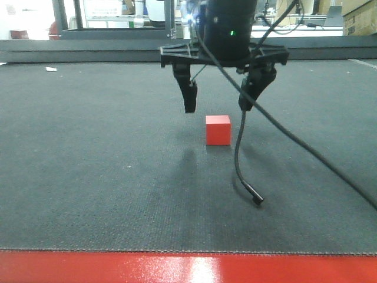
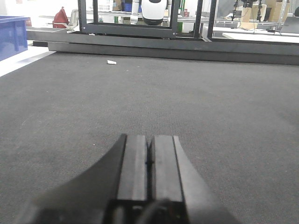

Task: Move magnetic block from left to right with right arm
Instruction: 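Open the right gripper and descend around the red cube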

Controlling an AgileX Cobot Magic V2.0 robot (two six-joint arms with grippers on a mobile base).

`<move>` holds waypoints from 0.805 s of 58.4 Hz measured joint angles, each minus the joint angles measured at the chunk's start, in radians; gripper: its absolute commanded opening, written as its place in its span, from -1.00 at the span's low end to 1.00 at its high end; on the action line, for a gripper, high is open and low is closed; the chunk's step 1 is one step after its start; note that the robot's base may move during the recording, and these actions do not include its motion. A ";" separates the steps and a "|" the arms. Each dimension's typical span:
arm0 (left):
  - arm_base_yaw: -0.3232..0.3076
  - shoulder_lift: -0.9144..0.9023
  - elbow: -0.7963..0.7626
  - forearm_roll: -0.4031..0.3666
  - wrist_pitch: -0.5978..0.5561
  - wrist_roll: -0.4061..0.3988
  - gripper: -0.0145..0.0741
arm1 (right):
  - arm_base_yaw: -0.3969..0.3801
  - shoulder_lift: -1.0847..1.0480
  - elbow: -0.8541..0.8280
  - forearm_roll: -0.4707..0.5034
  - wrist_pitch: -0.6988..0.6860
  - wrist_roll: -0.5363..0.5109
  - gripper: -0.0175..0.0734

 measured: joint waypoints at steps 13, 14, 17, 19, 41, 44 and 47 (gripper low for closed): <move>0.000 0.000 0.000 0.000 0.000 0.000 -0.96 | 0.000 0.056 0.000 -0.002 -0.025 0.000 0.80; 0.000 0.000 0.000 0.000 0.000 0.000 -0.96 | 0.000 0.058 0.000 -0.002 -0.030 0.000 0.80; 0.000 0.000 0.000 0.000 0.000 0.000 -0.96 | -0.002 0.065 0.000 -0.002 -0.037 0.000 0.79; 0.000 0.000 0.000 0.000 0.000 0.000 -0.96 | -0.003 0.071 0.000 -0.002 -0.039 0.000 0.74; 0.000 0.000 0.000 0.000 0.000 0.000 -0.96 | -0.016 0.081 0.000 -0.002 -0.041 0.000 -0.10; 0.000 0.000 0.000 0.000 0.000 0.000 -0.96 | -0.020 0.081 0.000 0.002 -0.041 -0.004 -0.10; 0.000 0.000 0.000 0.000 0.000 0.000 -0.96 | -0.025 0.076 0.000 0.009 -0.041 -0.013 -0.10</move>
